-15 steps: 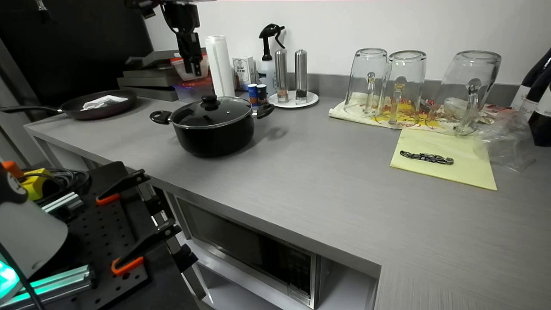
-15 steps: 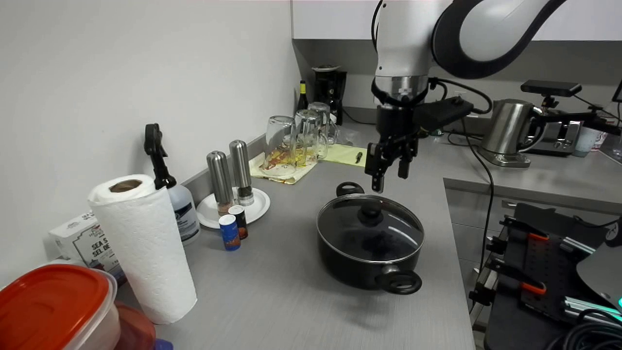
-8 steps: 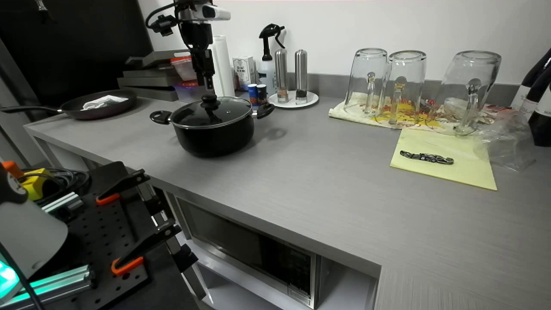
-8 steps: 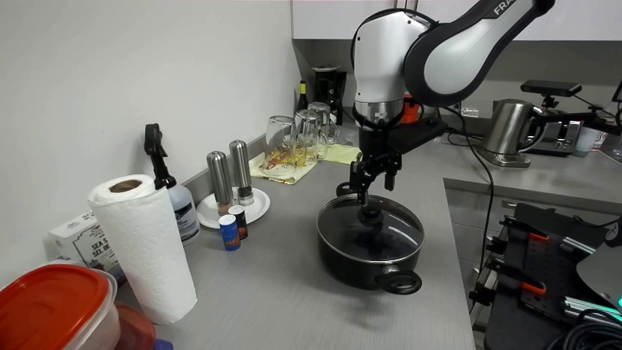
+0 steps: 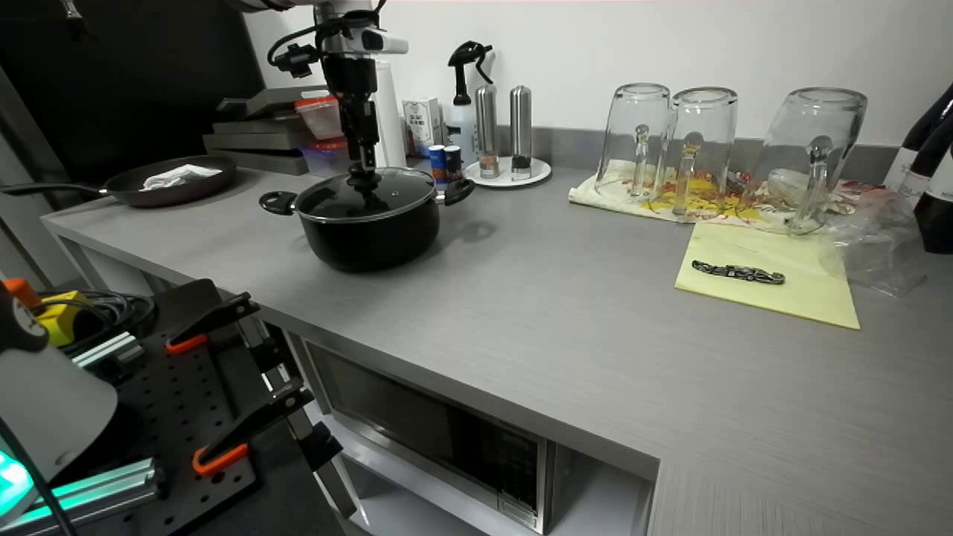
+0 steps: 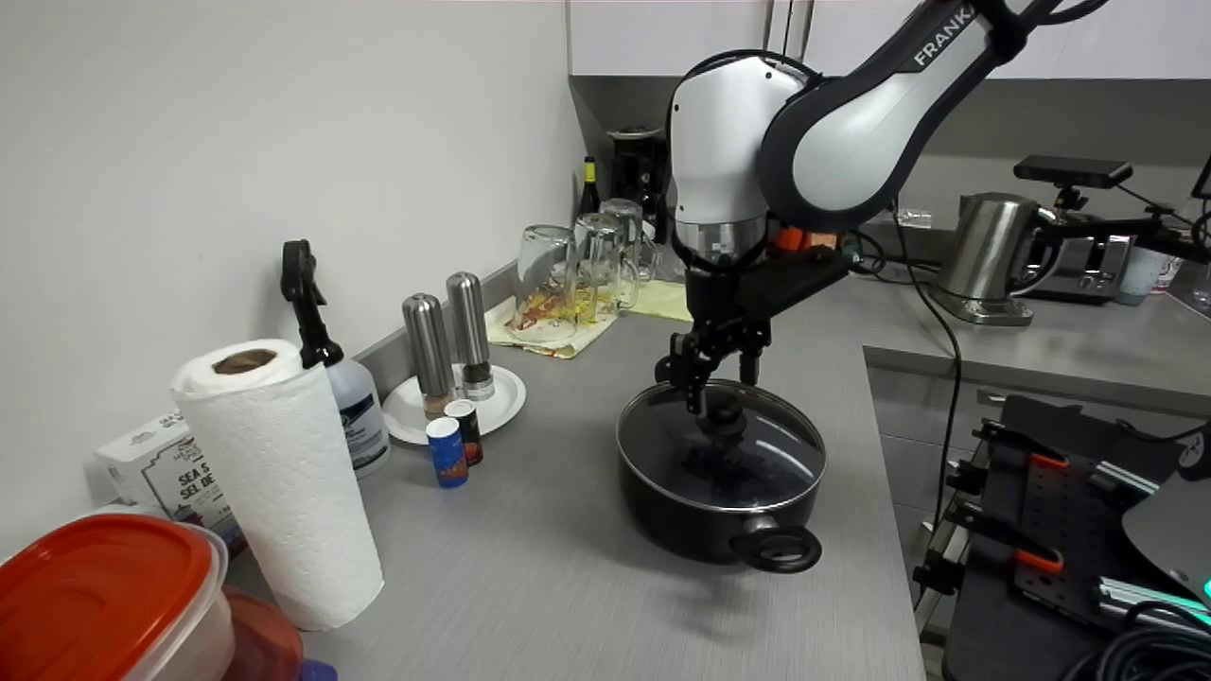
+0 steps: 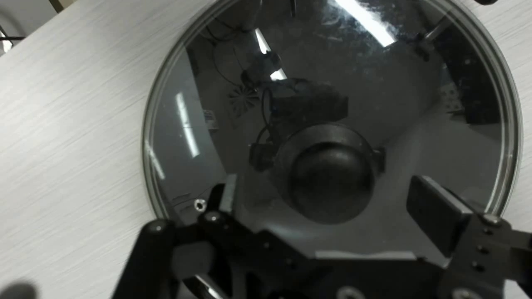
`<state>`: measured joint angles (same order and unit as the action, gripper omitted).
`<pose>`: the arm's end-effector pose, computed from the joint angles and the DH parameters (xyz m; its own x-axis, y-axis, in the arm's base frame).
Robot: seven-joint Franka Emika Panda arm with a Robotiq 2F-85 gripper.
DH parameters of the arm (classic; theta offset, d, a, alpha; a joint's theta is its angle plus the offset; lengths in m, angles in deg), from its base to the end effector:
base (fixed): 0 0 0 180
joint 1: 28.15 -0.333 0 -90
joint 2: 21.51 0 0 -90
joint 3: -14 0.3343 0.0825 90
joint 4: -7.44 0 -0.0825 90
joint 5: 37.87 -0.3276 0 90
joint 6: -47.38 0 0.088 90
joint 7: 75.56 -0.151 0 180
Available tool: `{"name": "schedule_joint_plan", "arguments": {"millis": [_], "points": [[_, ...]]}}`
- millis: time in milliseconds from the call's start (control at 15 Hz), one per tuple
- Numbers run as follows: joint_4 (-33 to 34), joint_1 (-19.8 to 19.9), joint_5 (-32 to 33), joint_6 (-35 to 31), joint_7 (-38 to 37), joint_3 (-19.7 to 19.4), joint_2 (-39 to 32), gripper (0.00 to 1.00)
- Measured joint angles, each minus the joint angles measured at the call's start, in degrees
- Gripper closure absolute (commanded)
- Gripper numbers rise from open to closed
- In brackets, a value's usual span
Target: Remove the glass lid from the black pot.
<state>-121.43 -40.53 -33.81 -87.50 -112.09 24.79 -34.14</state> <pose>0.4539 0.1909 0.2779 0.9791 -0.1838 -0.0868 -0.1782 -0.9816 0.0685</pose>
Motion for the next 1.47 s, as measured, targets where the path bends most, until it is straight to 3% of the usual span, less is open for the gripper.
{"name": "schedule_joint_plan", "arguments": {"millis": [67,533,1067,1467], "points": [[0.12,-0.16,-0.01,0.0,0.0,-0.14,-0.19,0.28],[0.44,-0.59,-0.25,0.0,0.0,-0.39,-0.54,0.75],[0.45,-0.62,-0.56,0.13,0.02,-0.39,-0.12,0.75],[-0.89,-0.4,-0.58,1.22,0.03,-0.48,6.32,0.75]]}}
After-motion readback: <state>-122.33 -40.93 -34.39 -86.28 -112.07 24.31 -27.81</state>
